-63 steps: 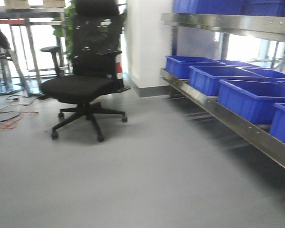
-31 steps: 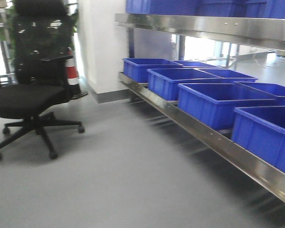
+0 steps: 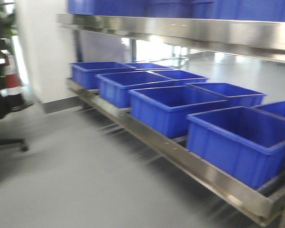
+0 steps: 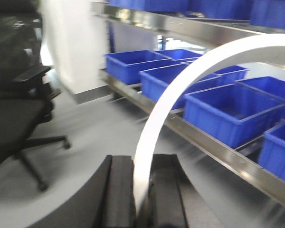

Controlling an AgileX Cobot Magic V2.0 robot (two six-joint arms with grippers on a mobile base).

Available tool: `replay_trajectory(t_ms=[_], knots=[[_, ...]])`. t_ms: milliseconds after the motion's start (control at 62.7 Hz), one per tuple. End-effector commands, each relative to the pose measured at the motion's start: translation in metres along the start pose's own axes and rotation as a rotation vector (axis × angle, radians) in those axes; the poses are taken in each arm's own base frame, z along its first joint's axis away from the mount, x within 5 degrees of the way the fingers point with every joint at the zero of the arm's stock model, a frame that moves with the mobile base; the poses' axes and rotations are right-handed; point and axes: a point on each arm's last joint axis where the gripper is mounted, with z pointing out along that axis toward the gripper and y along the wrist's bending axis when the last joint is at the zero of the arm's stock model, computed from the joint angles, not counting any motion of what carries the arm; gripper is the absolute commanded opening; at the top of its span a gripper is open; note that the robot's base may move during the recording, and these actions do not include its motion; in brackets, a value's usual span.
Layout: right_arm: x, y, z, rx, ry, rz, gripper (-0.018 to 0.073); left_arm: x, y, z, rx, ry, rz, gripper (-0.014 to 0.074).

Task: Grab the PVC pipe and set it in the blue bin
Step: 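Approach the blue bin on the shelf holding both pipe pieces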

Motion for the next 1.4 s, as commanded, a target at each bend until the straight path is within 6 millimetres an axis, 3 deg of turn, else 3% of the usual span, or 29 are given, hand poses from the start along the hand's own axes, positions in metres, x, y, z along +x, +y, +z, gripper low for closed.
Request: replay_trajectory(t_ms=[0, 1388], knots=[[-0.0028, -0.0015, -0.0011, 0.016, -0.037, -0.008, -0.0154, -0.0031, -0.0003, -0.0014, 0.003, -0.034, -0.007, -0.0111], [-0.0028, -0.0015, -0.0011, 0.016, -0.037, -0.008, -0.0154, -0.0031, -0.0003, -0.0014, 0.003, -0.034, -0.007, -0.0111]])
